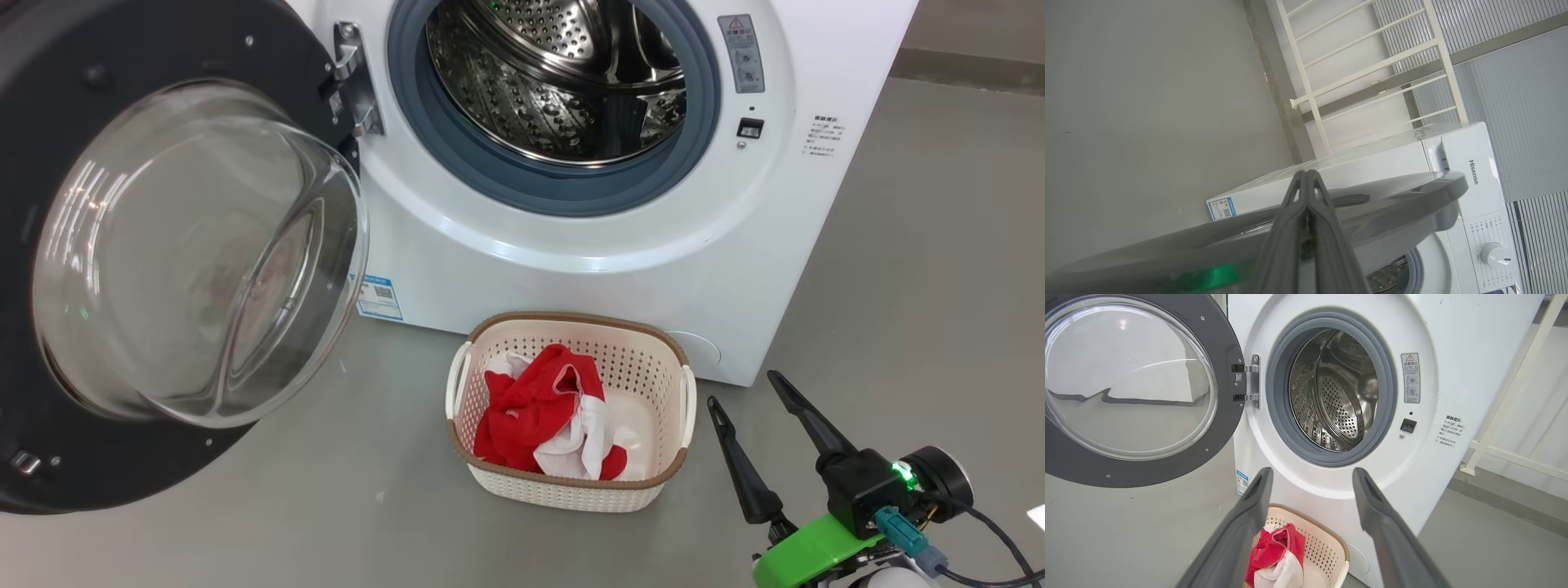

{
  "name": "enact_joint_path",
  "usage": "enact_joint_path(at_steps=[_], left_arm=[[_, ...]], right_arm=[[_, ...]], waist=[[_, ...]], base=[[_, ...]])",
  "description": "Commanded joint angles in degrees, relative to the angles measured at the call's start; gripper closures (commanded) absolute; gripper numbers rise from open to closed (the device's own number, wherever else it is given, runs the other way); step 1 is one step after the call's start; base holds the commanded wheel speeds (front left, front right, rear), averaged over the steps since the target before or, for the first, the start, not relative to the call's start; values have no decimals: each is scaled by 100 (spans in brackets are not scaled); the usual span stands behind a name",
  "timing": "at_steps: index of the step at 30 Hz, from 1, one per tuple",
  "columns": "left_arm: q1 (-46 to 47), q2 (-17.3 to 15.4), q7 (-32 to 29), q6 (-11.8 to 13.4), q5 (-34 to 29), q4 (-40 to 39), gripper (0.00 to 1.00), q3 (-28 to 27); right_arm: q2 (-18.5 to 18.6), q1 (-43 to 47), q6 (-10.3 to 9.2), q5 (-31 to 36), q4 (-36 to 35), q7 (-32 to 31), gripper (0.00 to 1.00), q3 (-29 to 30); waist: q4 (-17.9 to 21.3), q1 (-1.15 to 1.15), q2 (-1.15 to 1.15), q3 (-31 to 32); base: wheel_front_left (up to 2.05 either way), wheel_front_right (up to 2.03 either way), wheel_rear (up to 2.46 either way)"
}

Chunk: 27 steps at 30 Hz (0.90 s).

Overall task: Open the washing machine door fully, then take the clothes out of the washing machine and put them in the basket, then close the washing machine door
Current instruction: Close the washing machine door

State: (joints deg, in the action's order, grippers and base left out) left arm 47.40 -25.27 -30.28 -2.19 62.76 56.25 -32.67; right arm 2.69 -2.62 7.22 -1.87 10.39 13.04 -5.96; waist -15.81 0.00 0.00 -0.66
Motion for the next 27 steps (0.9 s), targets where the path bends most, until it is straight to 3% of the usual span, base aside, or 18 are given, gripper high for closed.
enact_joint_path(at_steps=[1,14,27], left_arm=[[-53,-237,-110,-80,82,-138,100,-75],[-306,118,-683,-168,572,-587,100,-299],[-985,773,-1108,-11,854,-1914,100,-362]], right_arm=[[19,-273,26,45,-154,-1,0,-138],[19,-315,26,-25,-92,68,0,-115],[19,-356,26,-97,-47,126,0,-82]], waist=[[8,0,0,-34],[-27,0,0,-145],[-162,0,0,-155]], base=[[0,0,0],[0,0,0],[0,0,0]])
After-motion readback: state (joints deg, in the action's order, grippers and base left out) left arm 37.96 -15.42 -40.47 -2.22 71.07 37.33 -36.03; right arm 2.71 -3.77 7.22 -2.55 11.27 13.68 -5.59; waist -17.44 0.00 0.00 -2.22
